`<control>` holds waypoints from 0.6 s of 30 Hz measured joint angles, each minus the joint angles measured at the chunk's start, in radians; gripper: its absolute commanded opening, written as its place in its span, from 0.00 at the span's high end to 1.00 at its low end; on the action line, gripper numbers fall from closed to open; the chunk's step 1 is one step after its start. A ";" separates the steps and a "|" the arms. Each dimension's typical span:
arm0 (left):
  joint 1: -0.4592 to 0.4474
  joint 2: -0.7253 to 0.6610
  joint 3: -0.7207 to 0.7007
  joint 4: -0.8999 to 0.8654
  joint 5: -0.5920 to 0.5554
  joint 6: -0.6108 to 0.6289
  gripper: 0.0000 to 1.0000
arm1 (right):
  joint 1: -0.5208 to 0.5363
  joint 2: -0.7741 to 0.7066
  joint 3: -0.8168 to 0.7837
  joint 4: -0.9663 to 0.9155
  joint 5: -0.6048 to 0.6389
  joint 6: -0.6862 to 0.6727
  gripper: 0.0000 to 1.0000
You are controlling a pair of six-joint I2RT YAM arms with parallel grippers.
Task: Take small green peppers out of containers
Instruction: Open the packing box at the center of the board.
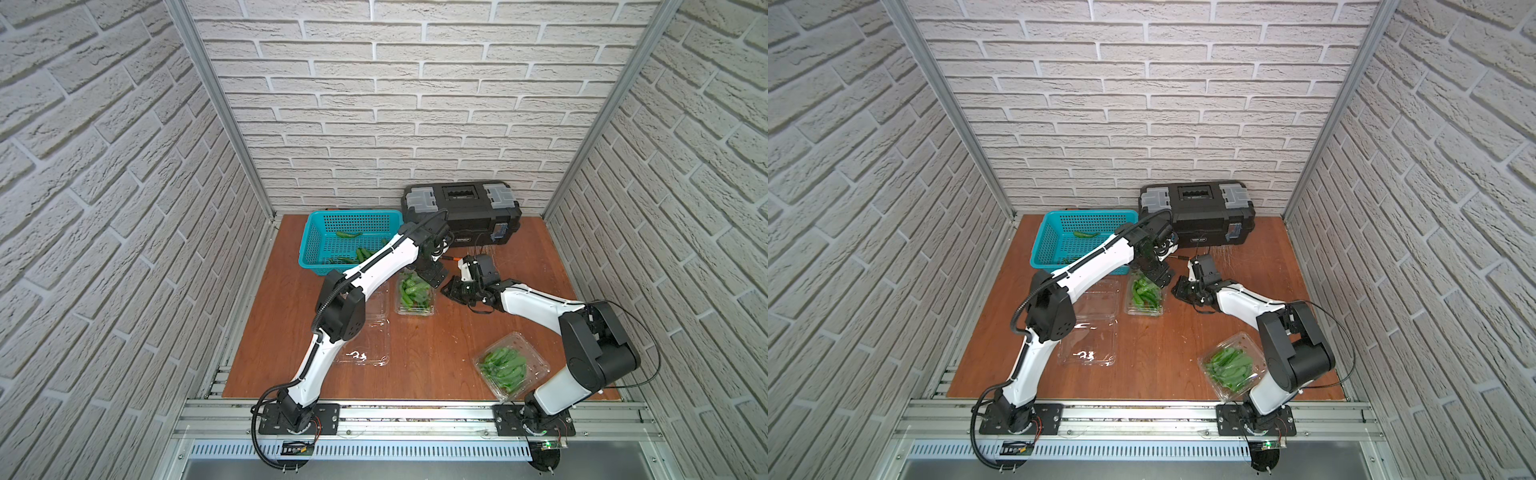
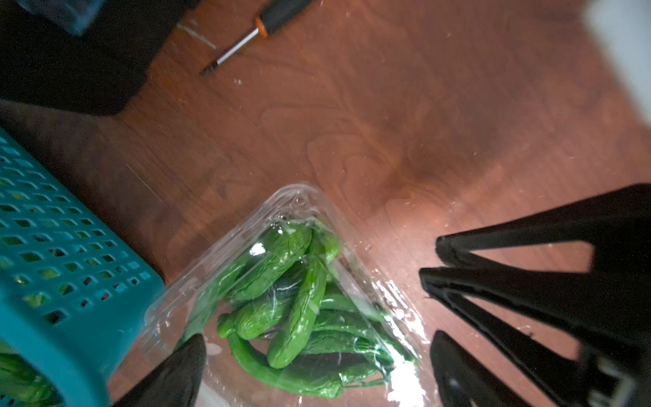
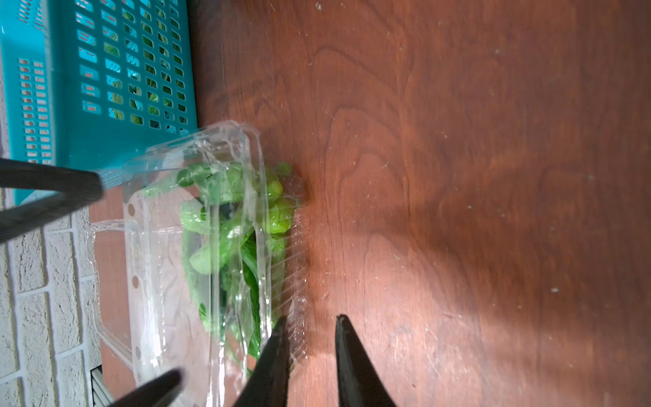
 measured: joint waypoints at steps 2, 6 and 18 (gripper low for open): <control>-0.008 0.035 0.019 -0.022 -0.025 -0.008 0.03 | 0.000 0.003 0.000 0.000 0.002 0.000 0.75; -0.029 0.078 0.047 -0.051 -0.075 -0.020 0.05 | 0.000 0.004 0.000 0.002 0.002 0.000 0.75; -0.062 0.090 0.064 -0.123 -0.191 -0.027 0.30 | 0.000 0.004 -0.039 0.047 -0.038 -0.002 0.75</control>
